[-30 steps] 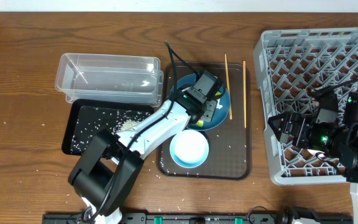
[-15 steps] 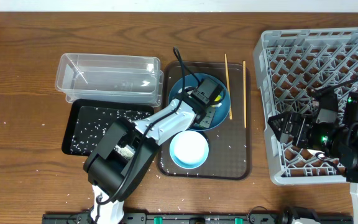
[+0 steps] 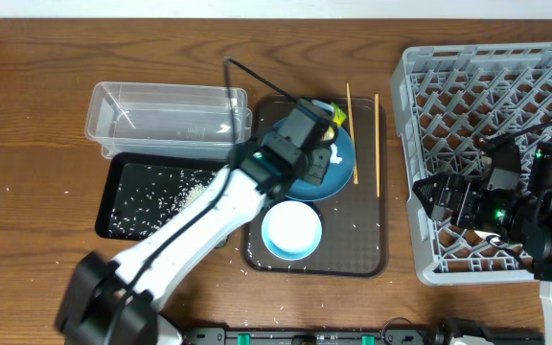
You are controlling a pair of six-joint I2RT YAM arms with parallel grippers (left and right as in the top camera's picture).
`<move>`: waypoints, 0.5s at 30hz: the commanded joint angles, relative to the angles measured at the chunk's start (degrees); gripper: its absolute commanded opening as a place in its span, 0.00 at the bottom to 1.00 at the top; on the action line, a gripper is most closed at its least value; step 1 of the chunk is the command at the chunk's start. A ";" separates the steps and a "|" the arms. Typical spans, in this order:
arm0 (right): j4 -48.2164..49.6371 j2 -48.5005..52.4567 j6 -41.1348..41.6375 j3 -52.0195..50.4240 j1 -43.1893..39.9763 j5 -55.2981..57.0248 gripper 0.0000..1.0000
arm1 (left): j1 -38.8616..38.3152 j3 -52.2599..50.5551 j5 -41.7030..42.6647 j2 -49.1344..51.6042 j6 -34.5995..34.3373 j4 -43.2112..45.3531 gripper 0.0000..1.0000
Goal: Sort waste into correct bins and load items into the dishwasher rack
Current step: 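Carry the wrapper to the clear plastic bin and release it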
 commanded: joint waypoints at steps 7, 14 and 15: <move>-0.15 0.04 0.22 -0.35 0.42 0.15 0.94 | 10.14 0.15 -21.22 -0.76 0.20 1.99 0.06; -0.17 0.04 0.24 -0.35 0.42 0.15 0.94 | 23.28 0.15 -14.93 4.87 0.13 8.48 0.17; -0.17 0.04 0.24 -0.35 0.42 0.15 0.94 | 24.39 0.15 -13.42 5.68 0.13 9.55 0.24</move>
